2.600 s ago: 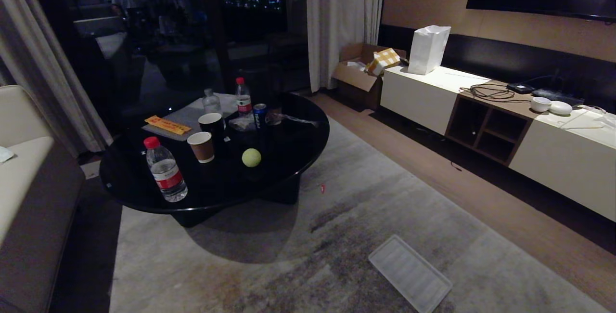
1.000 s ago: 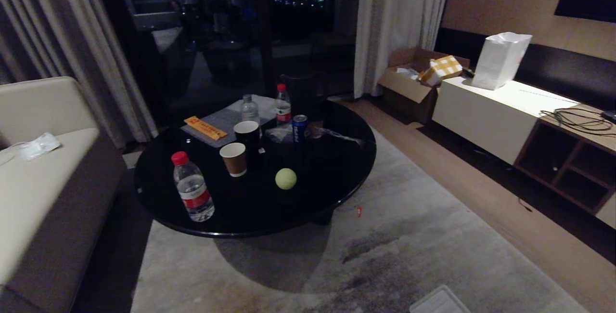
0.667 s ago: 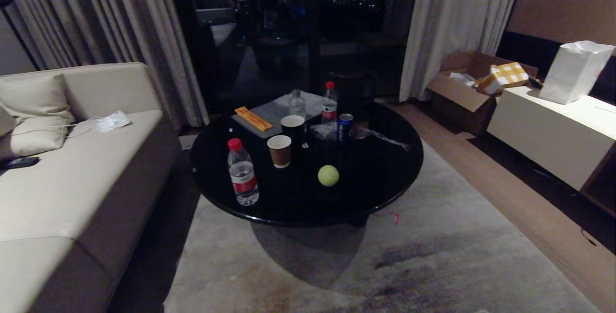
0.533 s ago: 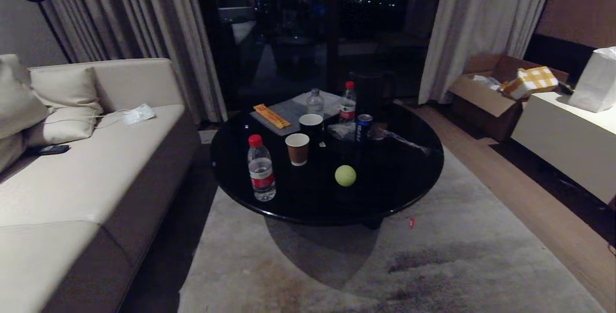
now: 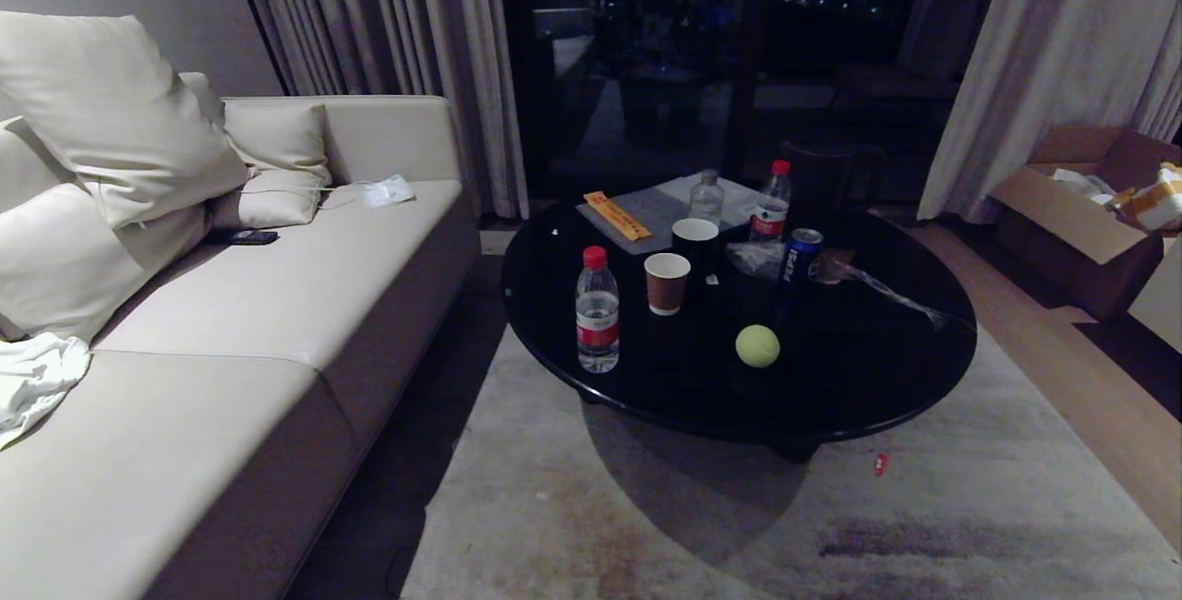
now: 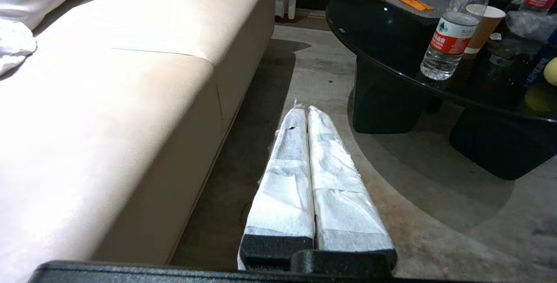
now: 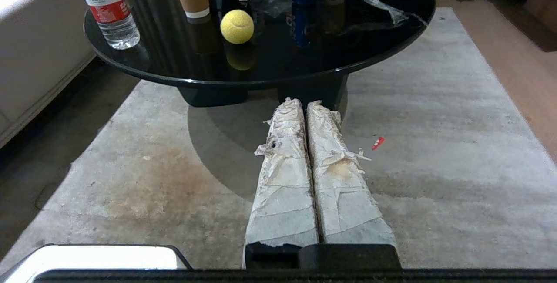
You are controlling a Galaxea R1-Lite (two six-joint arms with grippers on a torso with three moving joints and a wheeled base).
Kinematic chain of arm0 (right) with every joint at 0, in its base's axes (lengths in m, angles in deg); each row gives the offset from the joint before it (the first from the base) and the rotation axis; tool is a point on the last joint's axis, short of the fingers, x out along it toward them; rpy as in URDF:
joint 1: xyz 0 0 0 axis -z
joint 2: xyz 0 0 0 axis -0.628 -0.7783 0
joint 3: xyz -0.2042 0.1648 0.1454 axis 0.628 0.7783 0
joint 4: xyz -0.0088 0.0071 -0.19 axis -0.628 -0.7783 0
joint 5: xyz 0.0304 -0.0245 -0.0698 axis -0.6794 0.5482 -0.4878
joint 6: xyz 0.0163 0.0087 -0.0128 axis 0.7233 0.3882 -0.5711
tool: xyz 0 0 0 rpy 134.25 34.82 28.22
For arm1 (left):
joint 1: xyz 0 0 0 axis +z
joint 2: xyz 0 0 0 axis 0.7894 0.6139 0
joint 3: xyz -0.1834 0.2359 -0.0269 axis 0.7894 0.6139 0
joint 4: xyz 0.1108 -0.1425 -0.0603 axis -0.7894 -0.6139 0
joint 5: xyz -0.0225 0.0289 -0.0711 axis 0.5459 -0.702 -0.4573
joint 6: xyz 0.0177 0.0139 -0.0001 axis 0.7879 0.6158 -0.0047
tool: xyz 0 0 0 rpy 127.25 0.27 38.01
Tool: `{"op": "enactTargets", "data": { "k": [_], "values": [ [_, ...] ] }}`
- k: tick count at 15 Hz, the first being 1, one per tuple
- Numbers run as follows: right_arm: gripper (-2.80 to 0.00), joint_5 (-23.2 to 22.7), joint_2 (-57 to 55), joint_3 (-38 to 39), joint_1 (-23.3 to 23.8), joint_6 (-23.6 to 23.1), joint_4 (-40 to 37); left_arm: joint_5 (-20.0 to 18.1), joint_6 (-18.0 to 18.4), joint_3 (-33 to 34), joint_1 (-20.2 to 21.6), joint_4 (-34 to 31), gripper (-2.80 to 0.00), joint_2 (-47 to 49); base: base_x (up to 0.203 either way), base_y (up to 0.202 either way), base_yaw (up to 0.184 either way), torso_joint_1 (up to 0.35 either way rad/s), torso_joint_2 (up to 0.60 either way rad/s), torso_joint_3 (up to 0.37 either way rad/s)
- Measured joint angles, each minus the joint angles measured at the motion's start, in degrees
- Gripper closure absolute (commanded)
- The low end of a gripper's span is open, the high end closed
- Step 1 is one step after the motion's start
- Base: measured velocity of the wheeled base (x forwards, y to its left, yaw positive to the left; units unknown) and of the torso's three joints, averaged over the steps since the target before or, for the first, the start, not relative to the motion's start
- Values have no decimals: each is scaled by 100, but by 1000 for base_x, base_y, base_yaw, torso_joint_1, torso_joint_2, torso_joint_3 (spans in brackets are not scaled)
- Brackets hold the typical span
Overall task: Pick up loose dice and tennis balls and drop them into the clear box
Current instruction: Pick up the ball on the table
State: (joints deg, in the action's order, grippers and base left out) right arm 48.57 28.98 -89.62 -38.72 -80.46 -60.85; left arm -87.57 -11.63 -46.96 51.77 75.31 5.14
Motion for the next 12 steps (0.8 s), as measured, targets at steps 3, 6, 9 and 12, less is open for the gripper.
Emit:
{"op": "enactTargets", "data": {
  "k": [3,6,9,12],
  "values": [
    [0,-2,0,0,0,1,0,-4,10,0,0,10,0,0,65,1,3,-1,2,2],
    [0,-4,0,0,0,1,1,0,8,0,2,7,0,0,181,0,-2,2,6,-2],
    [0,-2,0,0,0,-1,-1,-6,11,0,0,7,0,0,181,0,-1,0,3,3],
    [0,0,0,0,0,1,1,-5,13,0,0,6,0,0,185,0,-1,7,4,2]
  ]
}}
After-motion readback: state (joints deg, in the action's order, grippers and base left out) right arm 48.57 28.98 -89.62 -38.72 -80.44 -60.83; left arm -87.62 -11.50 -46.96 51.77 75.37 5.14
